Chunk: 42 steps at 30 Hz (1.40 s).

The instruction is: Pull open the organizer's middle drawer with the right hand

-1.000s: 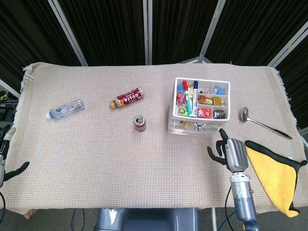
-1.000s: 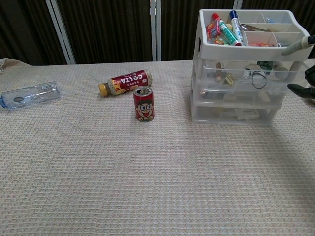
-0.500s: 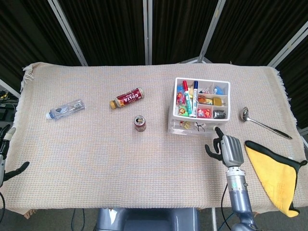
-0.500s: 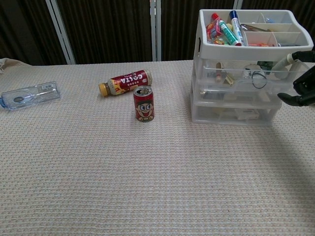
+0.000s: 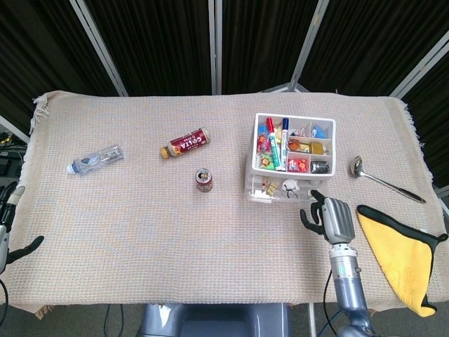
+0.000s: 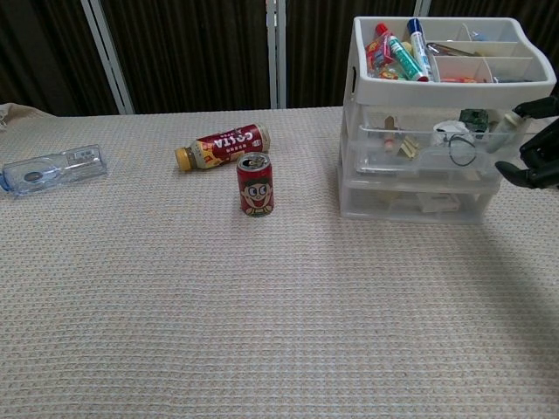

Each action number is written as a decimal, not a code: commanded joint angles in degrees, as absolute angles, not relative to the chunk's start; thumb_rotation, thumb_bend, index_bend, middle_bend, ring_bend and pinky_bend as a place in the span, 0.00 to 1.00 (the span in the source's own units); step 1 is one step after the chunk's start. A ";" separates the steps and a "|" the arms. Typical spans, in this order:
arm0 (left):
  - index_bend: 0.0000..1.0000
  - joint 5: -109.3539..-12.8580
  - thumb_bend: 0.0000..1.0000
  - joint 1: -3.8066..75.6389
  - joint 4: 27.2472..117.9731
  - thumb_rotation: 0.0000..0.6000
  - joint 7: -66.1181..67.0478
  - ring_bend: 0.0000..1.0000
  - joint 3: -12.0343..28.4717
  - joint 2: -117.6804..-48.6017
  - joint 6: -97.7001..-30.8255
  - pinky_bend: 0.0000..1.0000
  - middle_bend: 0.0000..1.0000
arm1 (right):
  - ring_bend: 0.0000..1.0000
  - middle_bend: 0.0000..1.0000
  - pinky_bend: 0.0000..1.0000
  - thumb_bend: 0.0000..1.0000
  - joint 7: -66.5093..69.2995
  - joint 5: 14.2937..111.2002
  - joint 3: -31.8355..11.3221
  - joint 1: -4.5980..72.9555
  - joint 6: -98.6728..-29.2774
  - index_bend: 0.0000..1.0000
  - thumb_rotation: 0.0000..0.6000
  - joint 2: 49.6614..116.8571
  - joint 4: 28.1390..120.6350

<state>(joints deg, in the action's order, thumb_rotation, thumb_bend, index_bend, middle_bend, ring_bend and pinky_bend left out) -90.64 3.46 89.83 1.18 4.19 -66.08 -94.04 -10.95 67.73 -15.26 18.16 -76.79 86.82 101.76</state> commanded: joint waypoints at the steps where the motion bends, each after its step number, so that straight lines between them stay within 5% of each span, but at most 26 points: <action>1: 0.00 -90.72 0.08 3.45 89.84 1.00 1.14 0.00 4.14 -66.03 -94.04 0.00 0.00 | 0.87 0.87 0.68 0.35 -10.03 68.75 -14.60 17.69 -77.39 0.52 1.00 86.49 102.17; 35: 0.00 -90.21 0.08 3.34 89.94 1.00 0.91 0.00 4.41 -65.87 -94.12 0.00 0.00 | 0.87 0.87 0.68 0.34 -3.12 80.88 -5.90 12.22 -82.22 0.54 1.00 84.68 102.92; 42: 0.00 -90.22 0.08 3.28 89.93 1.00 0.80 0.00 4.44 -65.84 -94.24 0.00 0.00 | 0.87 0.86 0.68 0.26 -2.32 81.58 -5.81 11.95 -82.27 0.34 1.00 84.63 103.01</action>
